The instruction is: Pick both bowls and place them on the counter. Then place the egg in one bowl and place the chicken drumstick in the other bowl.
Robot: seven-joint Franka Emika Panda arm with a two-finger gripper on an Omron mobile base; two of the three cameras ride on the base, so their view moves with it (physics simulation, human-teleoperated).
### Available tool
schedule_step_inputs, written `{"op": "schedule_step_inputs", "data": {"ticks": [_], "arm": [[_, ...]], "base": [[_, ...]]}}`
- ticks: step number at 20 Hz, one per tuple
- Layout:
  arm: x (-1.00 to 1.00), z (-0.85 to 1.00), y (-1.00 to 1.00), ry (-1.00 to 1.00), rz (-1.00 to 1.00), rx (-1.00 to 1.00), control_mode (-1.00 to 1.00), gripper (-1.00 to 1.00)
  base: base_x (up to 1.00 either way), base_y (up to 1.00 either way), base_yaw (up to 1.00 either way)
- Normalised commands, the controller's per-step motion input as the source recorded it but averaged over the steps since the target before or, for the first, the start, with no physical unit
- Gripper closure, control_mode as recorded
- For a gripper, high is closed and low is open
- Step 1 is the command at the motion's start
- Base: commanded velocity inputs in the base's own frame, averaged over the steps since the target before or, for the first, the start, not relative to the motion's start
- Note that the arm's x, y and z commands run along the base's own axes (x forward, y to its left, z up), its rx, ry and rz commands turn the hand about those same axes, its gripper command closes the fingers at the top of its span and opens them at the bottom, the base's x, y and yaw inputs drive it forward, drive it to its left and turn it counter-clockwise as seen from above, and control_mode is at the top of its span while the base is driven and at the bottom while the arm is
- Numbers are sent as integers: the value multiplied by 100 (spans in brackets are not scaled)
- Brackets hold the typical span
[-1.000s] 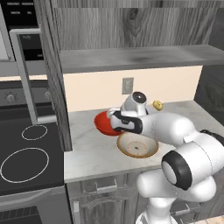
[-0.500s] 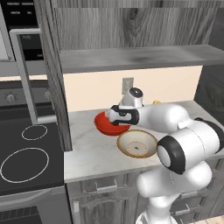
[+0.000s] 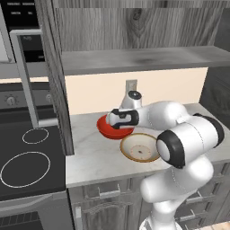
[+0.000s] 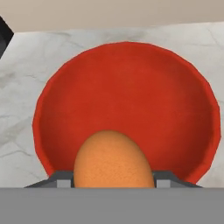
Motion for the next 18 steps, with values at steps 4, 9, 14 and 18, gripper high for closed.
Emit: {"op": "schedule_step_inputs", "data": {"ticks": [4,9,14,18], "arm": [[8,-22,0,13,7,-2,-100,100],[7,-19,0,11,6,-2,-100,100],[5,-19,0,11,5,-3,-100,100],[5,-19,0,10,3,-4,-100,100]], "base": [[0,0,0],[0,0,0],[0,0,0],[0,0,0]]}}
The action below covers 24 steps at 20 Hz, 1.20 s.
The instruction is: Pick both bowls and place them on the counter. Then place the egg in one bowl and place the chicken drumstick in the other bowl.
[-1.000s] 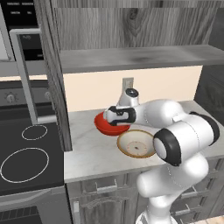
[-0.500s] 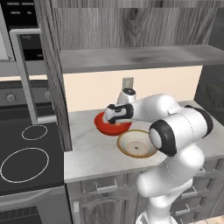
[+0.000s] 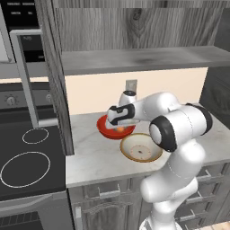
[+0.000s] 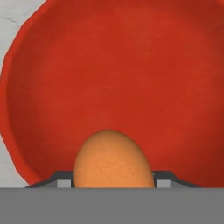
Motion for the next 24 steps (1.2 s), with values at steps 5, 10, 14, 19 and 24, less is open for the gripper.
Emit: {"op": "schedule_step_inputs", "data": {"ticks": [5,10,14,19,24], "arm": [[14,-12,1,3,2,-3,-100,100],[13,-8,2,0,2,-3,-100,100],[7,-15,5,2,1,-4,-100,100],[10,-14,6,0,0,-3,-100,100],[12,-10,4,0,0,-1,-100,100]], "base": [[0,0,0],[0,0,0],[0,0,0],[0,0,0],[0,0,0]]}}
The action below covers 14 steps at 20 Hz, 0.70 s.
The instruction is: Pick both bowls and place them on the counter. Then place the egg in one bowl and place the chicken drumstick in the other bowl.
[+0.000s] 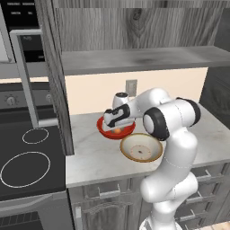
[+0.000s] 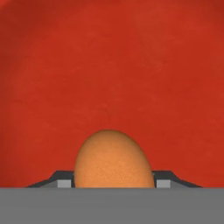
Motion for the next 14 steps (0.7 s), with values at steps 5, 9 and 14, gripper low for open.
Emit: {"op": "schedule_step_inputs", "data": {"ticks": [5,9,14], "arm": [[11,-11,3,0,0,0,-100,100],[16,-13,0,5,0,-1,-100,100],[12,-8,0,2,0,-1,-100,-100]], "base": [[0,0,0],[0,0,0],[0,0,0]]}}
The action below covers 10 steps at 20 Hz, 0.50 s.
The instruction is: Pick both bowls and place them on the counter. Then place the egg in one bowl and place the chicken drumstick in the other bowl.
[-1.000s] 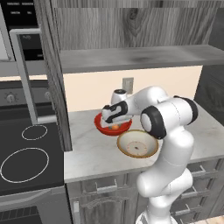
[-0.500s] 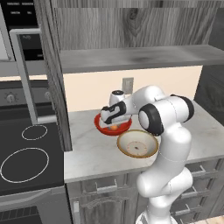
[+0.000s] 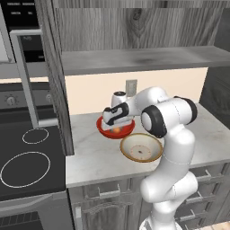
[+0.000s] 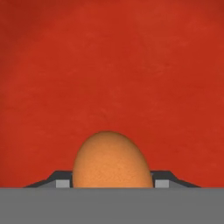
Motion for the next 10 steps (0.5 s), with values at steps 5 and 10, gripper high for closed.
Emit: {"op": "schedule_step_inputs", "data": {"ticks": [5,10], "arm": [[3,-10,0,8,0,-1,-100,-100],[0,0,0,1,0,0,-100,-100]], "base": [[0,0,0],[0,0,0]]}}
